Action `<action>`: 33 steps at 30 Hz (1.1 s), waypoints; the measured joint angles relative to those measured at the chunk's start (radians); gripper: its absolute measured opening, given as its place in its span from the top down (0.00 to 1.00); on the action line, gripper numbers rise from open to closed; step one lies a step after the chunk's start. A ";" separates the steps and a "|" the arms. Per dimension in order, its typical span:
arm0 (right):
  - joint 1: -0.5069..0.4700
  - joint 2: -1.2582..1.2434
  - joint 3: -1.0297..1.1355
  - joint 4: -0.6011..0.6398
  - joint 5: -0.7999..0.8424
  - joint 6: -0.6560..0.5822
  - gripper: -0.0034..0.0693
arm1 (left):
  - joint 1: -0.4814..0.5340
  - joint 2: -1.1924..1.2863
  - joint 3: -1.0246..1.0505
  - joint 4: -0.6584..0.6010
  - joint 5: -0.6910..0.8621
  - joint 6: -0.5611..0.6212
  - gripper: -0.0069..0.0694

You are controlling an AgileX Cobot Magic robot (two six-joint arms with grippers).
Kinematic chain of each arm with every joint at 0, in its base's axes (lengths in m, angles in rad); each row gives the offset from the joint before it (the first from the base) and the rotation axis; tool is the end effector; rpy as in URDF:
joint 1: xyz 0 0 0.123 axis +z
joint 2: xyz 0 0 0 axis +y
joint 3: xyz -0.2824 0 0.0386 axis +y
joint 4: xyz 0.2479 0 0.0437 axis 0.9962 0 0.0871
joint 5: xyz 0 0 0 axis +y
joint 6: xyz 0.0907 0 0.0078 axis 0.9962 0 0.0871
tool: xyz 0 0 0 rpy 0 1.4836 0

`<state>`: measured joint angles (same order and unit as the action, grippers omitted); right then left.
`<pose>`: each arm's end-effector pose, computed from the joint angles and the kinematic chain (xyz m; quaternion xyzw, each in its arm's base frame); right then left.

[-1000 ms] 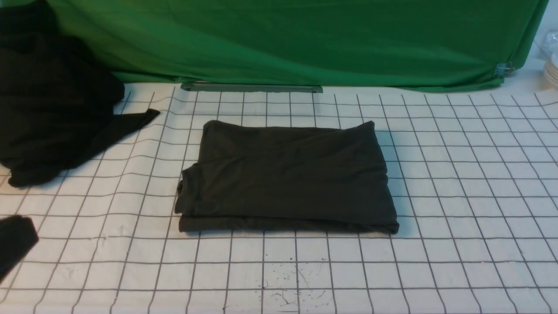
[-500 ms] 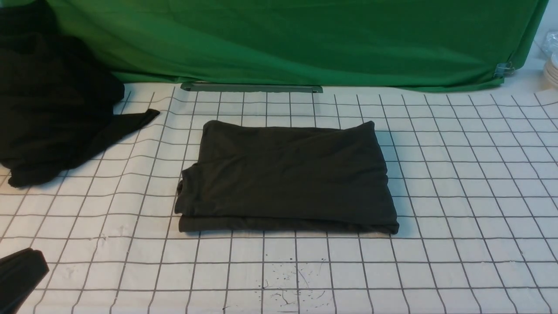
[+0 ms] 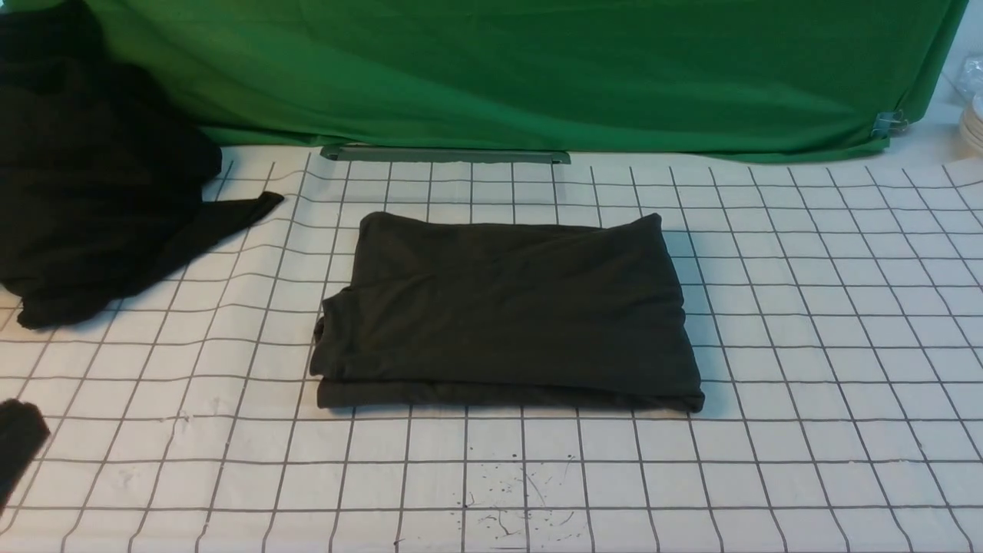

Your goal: Fold a long-sleeved shirt over a white checkered tablecloth.

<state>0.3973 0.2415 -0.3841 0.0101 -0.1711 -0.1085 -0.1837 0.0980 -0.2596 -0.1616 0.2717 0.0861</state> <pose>0.0536 0.0223 0.3419 -0.1348 0.5355 0.1236 0.8245 0.0497 -0.0133 0.2702 0.0558 0.7118 -0.1037 0.6924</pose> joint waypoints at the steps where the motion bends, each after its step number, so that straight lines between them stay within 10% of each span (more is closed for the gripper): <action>1: 0.000 0.000 0.000 0.000 0.000 0.000 0.66 | 0.040 -0.027 0.050 0.000 -0.059 0.000 0.91; 9: 0.000 0.000 0.000 0.000 0.001 0.000 0.63 | 0.222 -0.096 0.263 0.029 -0.046 0.003 0.91; 33: 0.000 0.000 0.000 0.001 0.001 0.000 0.62 | 0.228 -0.096 0.267 0.081 -0.045 0.020 0.91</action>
<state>0.3973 0.2415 -0.3841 0.0109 -0.1700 -0.1084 0.0441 0.0015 0.0070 -0.0803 0.2271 0.1063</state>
